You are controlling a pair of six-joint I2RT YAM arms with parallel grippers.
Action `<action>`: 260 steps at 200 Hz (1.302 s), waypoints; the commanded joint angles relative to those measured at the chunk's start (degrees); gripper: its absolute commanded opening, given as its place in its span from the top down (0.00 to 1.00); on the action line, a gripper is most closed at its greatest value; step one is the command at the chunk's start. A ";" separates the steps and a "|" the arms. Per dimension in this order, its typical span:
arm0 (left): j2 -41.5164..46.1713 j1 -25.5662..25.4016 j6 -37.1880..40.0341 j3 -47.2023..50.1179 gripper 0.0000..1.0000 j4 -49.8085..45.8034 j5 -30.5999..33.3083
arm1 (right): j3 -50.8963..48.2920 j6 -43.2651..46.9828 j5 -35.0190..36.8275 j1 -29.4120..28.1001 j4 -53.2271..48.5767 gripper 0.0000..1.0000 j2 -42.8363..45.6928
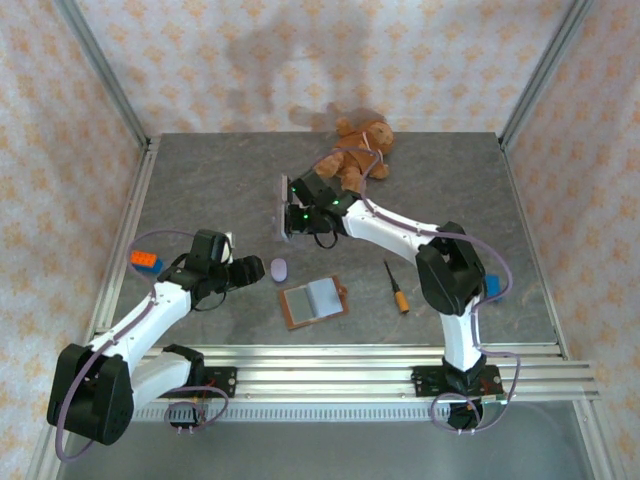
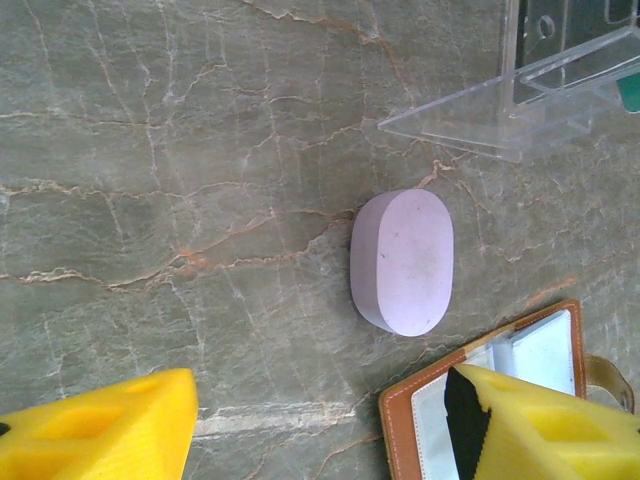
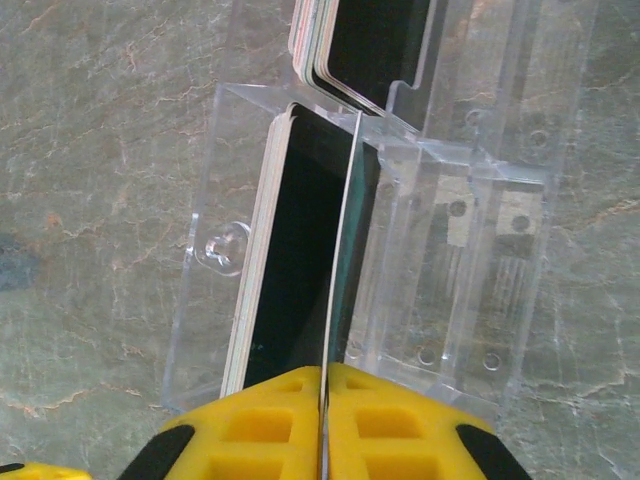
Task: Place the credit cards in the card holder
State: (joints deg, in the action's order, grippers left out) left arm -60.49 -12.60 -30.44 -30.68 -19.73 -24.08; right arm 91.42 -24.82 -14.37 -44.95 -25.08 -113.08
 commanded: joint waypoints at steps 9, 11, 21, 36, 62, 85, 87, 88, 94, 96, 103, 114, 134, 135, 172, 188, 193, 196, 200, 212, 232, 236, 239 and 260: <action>1.78 0.49 -3.38 -0.59 0.32 1.77 -4.13 | -1.21 1.38 3.74 -0.05 -1.71 0.91 4.36; 1.82 0.48 -3.68 -0.36 0.32 2.54 -4.88 | -1.28 1.49 3.94 -0.05 -1.83 0.91 4.53; 1.25 0.47 -6.14 1.41 0.32 8.58 -10.40 | -1.64 2.02 4.51 -0.01 -2.52 0.92 5.28; -0.43 0.43 -11.49 3.64 0.34 16.01 -17.57 | -2.17 2.73 5.51 -0.05 -4.10 0.95 6.54; -1.34 -0.60 -15.43 5.36 0.38 20.07 -22.36 | -6.57 3.99 7.00 -0.05 -4.26 0.97 11.06; -1.12 -3.74 -15.57 4.59 0.38 17.94 -22.63 | -14.93 6.30 5.59 -0.05 -0.70 0.98 17.06; -1.12 -4.10 -15.65 4.58 0.38 17.78 -22.54 | -15.85 6.52 5.19 -0.05 -0.33 0.98 17.57; -1.12 -4.27 -15.68 4.57 0.38 17.74 -22.48 | -16.28 6.62 5.08 -0.01 -0.15 0.98 17.86; -1.29 -5.39 -15.91 4.66 0.38 17.54 -22.35 | -18.71 7.00 3.30 -0.05 0.87 0.98 19.42; -1.36 -5.63 -16.00 4.73 0.38 17.49 -22.27 | -19.50 7.14 2.66 -0.01 1.19 0.98 20.05; -1.76 -6.70 -16.29 4.98 0.38 17.35 -22.16 | -22.13 7.53 0.18 -0.05 2.11 0.98 21.93; -2.69 -8.20 -16.41 5.63 0.39 17.70 -22.46 | -26.49 7.84 -3.81 -0.05 3.54 0.98 24.96; -4.76 -9.26 -16.69 7.43 0.42 19.90 -23.82 | -33.19 7.76 -9.80 -0.07 4.33 0.98 29.66; -4.83 -9.27 -16.68 7.49 0.42 20.03 -23.91 | -33.43 7.81 -10.15 -0.06 4.29 0.98 29.89; -8.47 -10.28 -12.37 6.77 0.45 15.05 -23.42 | -37.96 7.85 -22.40 -0.05 2.03 0.98 29.63; -10.57 -10.56 -9.77 5.31 0.47 11.93 -22.23 | -37.10 7.83 -27.25 -0.03 0.42 1.00 27.42; -11.07 -10.60 -9.65 5.25 0.49 11.70 -22.01 | -37.02 7.61 -28.74 0.02 0.63 1.00 27.03; -11.33 -10.60 -9.69 5.27 0.51 11.79 -21.87 | -36.95 7.48 -29.44 0.04 0.77 1.00 26.75; -11.62 -10.60 -9.79 5.35 0.51 11.85 -21.68 | -36.93 7.55 -30.16 0.04 0.86 1.00 26.42; -11.91 -10.60 -10.08 5.99 0.57 12.24 -20.83 | -36.86 7.93 -31.01 0.45 0.36 1.00 25.30; -13.30 -10.60 -8.77 6.07 0.64 10.58 -19.36 | -37.33 8.86 -33.61 2.39 -0.40 1.00 22.62; -13.78 -10.60 -8.60 6.07 0.65 10.44 -19.28 | -37.44 8.91 -33.62 2.76 -0.45 1.00 22.16; -14.16 -10.60 -8.49 6.07 0.65 10.56 -19.26 | -37.53 9.02 -33.57 2.95 -0.53 1.00 21.90; -16.80 -10.60 -10.02 6.90 0.71 13.92 -19.43 | -37.36 10.42 -33.27 3.38 -1.71 1.00 20.25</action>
State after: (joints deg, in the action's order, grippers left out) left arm -74.85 -22.90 -40.69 -23.79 -6.59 -44.95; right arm 53.84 -16.78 -45.32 -42.33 -24.40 -91.37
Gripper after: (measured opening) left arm 0.320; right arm 0.046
